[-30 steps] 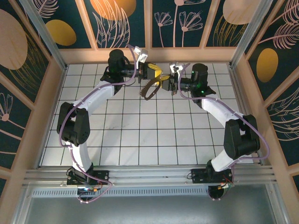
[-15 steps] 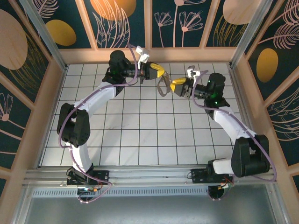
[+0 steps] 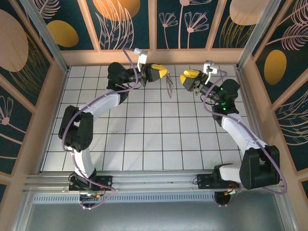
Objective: Put the keys on the keyring
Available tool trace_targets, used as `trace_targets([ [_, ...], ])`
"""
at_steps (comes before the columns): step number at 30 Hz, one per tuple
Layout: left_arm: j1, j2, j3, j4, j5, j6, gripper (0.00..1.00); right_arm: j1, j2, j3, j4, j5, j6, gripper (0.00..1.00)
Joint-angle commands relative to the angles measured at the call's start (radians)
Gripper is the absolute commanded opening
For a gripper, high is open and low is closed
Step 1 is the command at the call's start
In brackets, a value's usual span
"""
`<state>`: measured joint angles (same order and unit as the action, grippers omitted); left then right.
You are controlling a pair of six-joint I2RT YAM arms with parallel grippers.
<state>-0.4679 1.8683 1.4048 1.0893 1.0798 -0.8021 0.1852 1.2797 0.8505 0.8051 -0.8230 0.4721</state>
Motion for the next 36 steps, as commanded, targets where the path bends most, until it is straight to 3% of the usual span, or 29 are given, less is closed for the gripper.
trace_targets([
  [1, -0.006, 0.011, -0.008, 0.201, -0.026, -0.125, 0.0, 0.013, 0.036, 0.014, 0.157, -0.008, 0.094, 0.45],
  [23, -0.025, 0.034, -0.006, 0.208, 0.0, -0.133, 0.0, 0.102, 0.156, 0.087, 0.309, -0.04, 0.197, 0.49],
  [36, -0.027, 0.039, -0.003, 0.194, 0.0, -0.12, 0.0, 0.095, 0.105, 0.048, 0.296, 0.0, 0.186, 0.49],
])
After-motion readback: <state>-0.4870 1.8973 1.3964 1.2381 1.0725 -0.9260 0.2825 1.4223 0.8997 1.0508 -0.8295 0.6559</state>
